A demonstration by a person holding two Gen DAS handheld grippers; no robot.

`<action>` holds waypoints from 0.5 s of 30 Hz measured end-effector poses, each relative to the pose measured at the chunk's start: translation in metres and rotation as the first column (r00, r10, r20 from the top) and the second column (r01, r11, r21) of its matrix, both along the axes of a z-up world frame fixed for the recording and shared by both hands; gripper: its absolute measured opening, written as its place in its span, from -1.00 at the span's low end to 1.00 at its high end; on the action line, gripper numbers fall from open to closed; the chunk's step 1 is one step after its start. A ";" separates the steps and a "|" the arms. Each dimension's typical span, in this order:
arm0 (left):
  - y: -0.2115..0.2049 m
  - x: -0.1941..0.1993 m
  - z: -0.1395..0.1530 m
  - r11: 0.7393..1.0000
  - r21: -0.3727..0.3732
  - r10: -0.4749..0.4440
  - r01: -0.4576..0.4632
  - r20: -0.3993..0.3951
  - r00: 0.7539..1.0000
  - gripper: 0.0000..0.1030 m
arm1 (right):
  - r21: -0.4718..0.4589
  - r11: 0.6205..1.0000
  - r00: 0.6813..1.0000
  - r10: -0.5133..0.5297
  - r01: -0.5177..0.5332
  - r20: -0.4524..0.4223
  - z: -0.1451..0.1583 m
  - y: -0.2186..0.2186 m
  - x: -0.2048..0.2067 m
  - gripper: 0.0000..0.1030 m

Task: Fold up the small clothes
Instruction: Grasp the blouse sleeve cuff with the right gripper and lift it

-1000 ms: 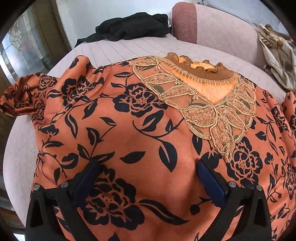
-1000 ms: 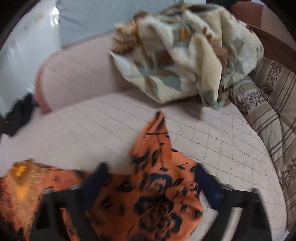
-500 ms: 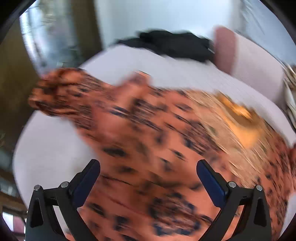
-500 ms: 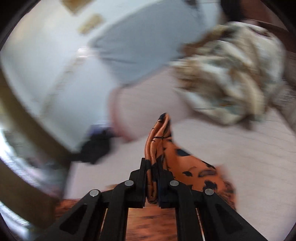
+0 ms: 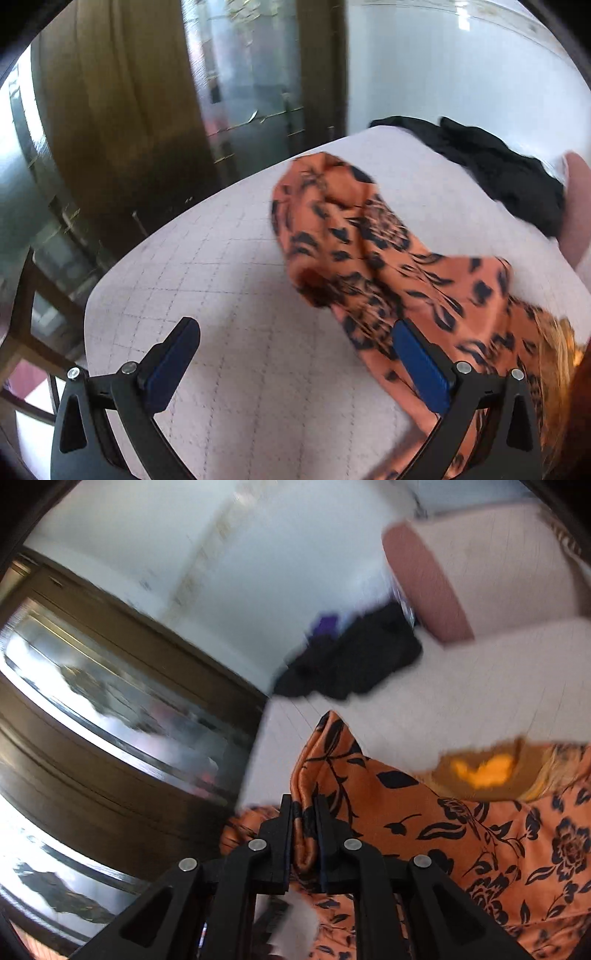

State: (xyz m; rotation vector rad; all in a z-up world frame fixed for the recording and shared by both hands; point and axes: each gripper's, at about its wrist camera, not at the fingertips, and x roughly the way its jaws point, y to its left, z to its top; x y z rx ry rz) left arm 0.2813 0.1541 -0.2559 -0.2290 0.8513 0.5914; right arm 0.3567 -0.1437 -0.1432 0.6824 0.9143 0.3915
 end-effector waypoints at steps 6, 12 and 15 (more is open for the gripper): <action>0.032 -0.005 -0.001 0.996 -0.044 0.077 -0.078 -0.013 0.997 1.00 | 0.001 0.986 0.966 0.164 -0.168 -0.197 -0.087 0.060 0.021 -0.59; 0.079 -0.023 0.000 0.969 -0.095 0.229 -0.229 -0.006 0.973 1.00 | -0.052 0.971 0.962 0.223 -0.233 -0.158 -0.086 0.074 0.007 -0.38; 0.101 -0.032 -0.004 0.940 -0.146 0.311 -0.308 -0.004 0.951 1.00 | -0.056 0.969 0.963 0.232 -0.242 -0.139 -0.079 0.083 0.006 0.51</action>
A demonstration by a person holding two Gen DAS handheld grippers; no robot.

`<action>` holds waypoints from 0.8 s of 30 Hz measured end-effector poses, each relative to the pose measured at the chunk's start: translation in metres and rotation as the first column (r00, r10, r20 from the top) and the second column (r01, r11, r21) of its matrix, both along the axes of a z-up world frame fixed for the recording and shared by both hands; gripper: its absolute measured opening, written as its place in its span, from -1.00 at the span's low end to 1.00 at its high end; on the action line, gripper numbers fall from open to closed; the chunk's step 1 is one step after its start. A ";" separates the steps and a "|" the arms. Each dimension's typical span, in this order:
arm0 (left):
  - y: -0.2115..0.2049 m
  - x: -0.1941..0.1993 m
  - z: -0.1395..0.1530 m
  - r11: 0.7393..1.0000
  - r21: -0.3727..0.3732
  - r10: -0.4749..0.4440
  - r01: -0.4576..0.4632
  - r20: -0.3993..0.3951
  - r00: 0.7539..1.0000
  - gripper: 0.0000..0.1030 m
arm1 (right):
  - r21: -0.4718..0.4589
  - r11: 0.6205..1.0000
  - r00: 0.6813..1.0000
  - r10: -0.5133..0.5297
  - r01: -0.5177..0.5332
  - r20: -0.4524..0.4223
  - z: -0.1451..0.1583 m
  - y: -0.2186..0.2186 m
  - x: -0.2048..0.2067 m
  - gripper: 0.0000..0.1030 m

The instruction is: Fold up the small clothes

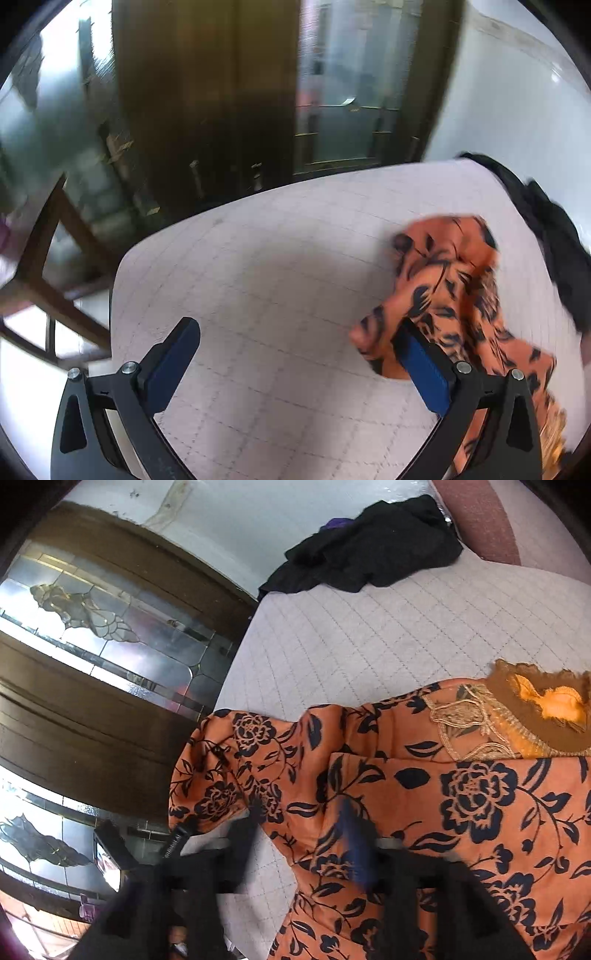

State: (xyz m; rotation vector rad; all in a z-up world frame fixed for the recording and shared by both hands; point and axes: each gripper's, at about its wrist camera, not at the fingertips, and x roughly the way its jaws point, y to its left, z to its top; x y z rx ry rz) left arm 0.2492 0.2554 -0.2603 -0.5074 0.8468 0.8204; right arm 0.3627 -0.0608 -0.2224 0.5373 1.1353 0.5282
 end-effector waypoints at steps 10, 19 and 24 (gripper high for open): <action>0.060 -0.032 0.005 0.968 0.000 0.250 -0.250 0.012 0.968 1.00 | 0.042 0.988 0.989 0.145 -0.147 0.034 0.009 0.092 0.019 0.56; 0.107 -0.087 0.035 0.877 0.061 0.470 -0.477 0.096 0.877 1.00 | 0.040 0.940 0.940 0.339 -0.340 0.022 -0.011 0.204 0.006 0.56; 0.123 -0.121 0.046 0.819 0.021 0.564 -0.573 0.152 0.811 1.00 | 0.016 0.923 0.922 0.384 -0.385 0.043 -0.024 0.245 -0.011 0.56</action>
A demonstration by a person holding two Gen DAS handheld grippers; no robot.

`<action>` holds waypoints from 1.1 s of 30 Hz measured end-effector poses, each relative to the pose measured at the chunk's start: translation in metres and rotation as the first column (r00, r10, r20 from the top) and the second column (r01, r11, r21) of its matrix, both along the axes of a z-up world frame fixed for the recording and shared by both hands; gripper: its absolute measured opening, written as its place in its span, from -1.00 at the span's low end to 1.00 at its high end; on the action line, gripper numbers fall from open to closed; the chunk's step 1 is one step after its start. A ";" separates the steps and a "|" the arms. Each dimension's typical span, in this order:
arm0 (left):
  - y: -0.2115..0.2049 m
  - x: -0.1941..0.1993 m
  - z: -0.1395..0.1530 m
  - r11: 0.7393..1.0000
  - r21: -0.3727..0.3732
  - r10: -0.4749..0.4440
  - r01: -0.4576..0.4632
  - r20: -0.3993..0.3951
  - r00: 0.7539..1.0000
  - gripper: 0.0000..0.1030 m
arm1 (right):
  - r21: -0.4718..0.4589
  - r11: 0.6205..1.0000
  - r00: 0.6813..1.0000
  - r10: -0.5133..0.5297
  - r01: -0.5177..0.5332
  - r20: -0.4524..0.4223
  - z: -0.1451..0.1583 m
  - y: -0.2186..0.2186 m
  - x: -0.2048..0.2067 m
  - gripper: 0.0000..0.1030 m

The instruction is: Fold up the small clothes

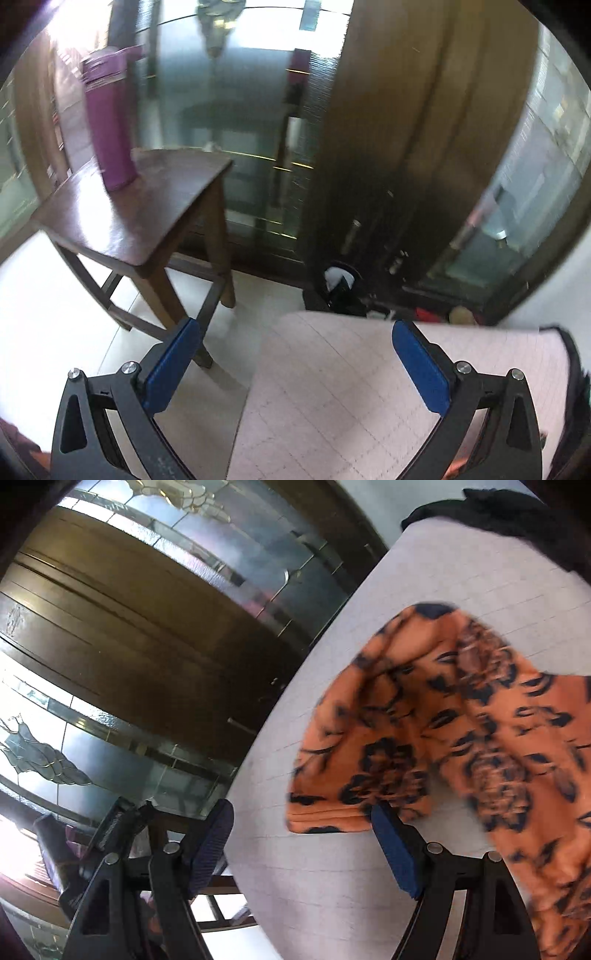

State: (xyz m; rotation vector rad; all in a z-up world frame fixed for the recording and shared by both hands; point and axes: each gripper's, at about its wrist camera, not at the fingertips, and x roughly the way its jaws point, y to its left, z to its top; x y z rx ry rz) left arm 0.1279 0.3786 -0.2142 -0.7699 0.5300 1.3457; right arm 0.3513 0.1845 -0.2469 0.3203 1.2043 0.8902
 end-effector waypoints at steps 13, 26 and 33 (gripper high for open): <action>-0.005 0.008 -0.002 0.999 -0.019 -0.049 0.050 0.025 0.998 1.00 | -0.353 0.927 0.991 -0.103 0.126 0.083 -0.027 0.042 0.005 -0.91; -0.079 0.075 -0.006 0.931 -0.030 -0.362 0.363 0.027 0.932 1.00 | -0.245 0.799 0.812 -0.440 0.549 0.385 0.136 -0.264 -0.006 -0.92; -0.189 0.149 -0.017 0.654 -0.008 -0.752 0.756 -0.116 0.649 1.00 | -0.287 0.557 0.626 -0.681 0.779 0.380 0.116 -0.452 -0.027 -0.92</action>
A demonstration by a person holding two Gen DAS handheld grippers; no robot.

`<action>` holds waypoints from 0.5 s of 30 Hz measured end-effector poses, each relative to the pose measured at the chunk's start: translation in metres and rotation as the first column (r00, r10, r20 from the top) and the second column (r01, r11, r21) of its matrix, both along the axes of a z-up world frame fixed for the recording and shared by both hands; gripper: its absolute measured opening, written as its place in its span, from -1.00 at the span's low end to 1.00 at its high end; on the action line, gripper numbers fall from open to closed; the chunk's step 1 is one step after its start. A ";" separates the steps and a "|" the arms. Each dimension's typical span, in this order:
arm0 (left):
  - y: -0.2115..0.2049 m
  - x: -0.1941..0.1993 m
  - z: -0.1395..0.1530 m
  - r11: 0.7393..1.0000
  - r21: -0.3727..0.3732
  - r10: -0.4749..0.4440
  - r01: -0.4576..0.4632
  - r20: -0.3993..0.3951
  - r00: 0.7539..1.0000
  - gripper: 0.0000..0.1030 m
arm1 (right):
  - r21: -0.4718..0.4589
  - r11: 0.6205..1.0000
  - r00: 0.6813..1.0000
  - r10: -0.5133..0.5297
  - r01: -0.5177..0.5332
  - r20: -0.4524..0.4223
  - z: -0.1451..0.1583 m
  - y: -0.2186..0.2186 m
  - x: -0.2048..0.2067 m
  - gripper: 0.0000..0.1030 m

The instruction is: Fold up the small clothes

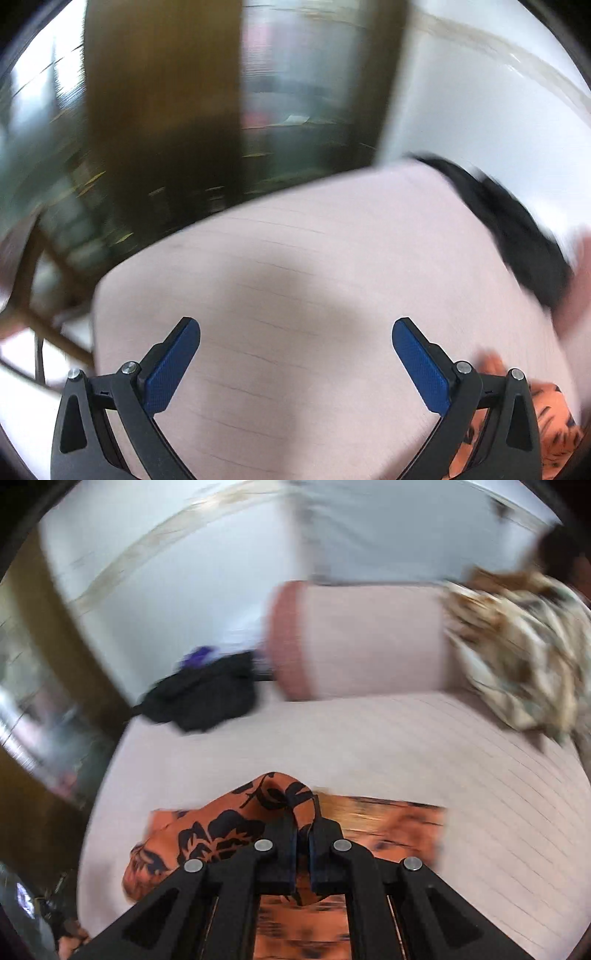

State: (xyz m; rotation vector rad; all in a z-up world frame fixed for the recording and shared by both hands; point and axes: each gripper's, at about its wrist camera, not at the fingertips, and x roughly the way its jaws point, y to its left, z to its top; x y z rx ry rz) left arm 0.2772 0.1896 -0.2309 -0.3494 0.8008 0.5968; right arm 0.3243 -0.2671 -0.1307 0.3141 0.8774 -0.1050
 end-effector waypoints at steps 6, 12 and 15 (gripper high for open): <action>-0.079 0.023 -0.013 0.967 0.014 -0.253 0.253 -0.009 0.967 1.00 | 0.296 0.948 0.985 -0.074 0.118 -0.156 -0.076 -0.097 -0.017 -0.83; -0.136 0.034 -0.033 0.926 0.103 -0.355 0.364 -0.091 0.930 1.00 | 0.498 0.849 0.983 -0.123 0.176 -0.138 -0.124 -0.139 -0.042 -0.57; -0.148 0.034 -0.042 0.906 0.166 -0.368 0.388 -0.139 0.919 1.00 | 0.545 0.823 0.987 -0.120 0.161 -0.111 -0.135 -0.149 -0.052 -0.53</action>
